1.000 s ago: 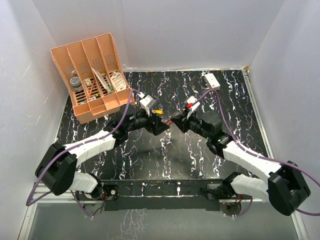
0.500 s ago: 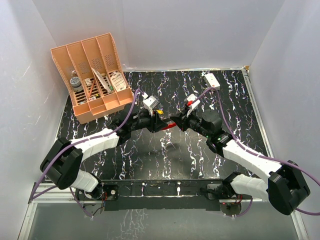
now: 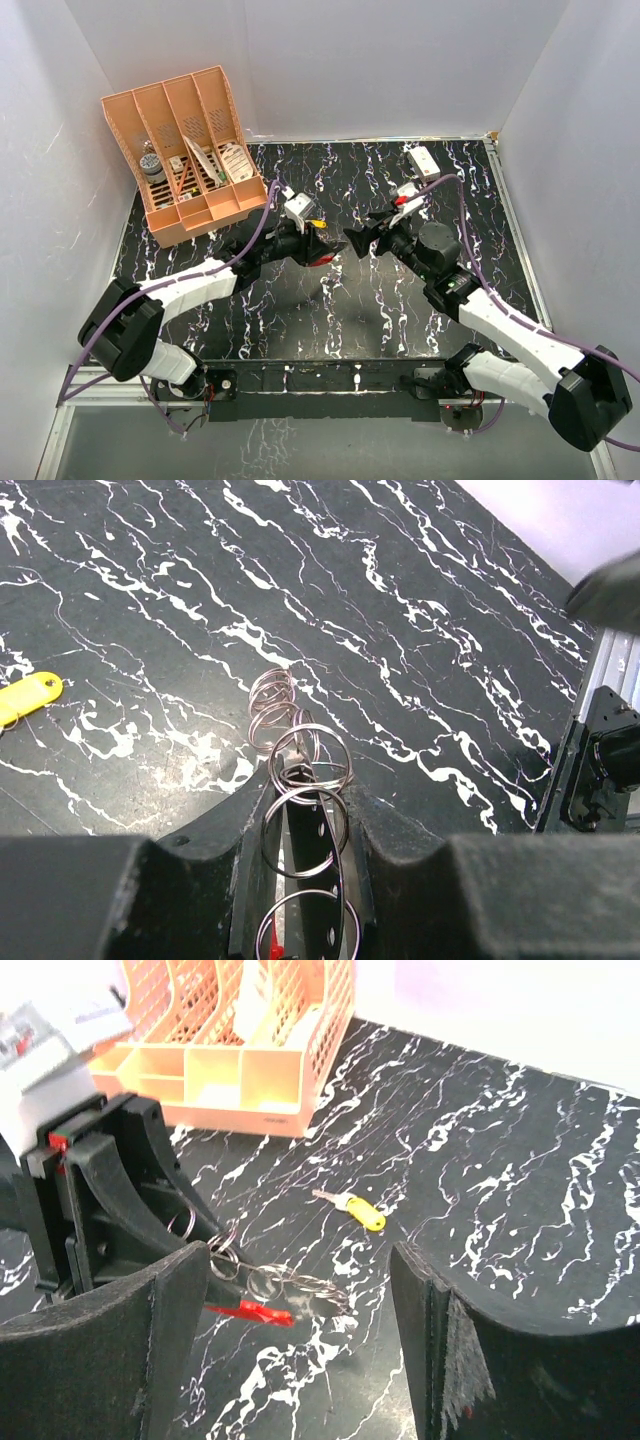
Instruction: Put the keys on the keyring
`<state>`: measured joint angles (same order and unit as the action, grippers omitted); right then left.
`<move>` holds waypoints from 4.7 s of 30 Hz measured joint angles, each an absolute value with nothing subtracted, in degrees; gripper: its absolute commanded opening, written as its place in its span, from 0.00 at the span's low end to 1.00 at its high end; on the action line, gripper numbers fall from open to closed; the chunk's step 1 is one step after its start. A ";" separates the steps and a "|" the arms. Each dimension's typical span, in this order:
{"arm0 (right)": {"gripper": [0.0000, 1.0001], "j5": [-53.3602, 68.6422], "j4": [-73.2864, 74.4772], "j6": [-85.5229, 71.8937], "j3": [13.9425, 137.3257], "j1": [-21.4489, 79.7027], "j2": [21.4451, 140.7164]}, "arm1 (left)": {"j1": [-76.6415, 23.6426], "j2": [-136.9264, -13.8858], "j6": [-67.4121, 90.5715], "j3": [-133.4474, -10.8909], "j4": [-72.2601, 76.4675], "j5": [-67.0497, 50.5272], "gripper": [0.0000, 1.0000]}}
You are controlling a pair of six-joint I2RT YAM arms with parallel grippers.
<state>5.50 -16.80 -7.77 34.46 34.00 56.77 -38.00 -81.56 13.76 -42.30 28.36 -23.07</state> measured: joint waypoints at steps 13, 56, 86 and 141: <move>0.77 -0.25 -10.61 -9.10 35.40 32.93 57.82 | -38.00 -76.40 10.02 -40.25 28.47 -23.70 0.00; 0.36 35.73 -38.83 -37.95 29.71 24.25 67.55 | -37.71 -72.90 10.26 -37.91 40.95 -22.50 0.00; 0.27 24.32 -49.28 -56.40 27.18 24.21 73.23 | -37.76 -85.19 24.08 -30.70 74.98 -18.63 0.00; 0.00 23.07 -54.54 -52.64 26.92 24.21 72.69 | -39.13 -90.41 26.20 -33.95 75.31 -20.75 0.57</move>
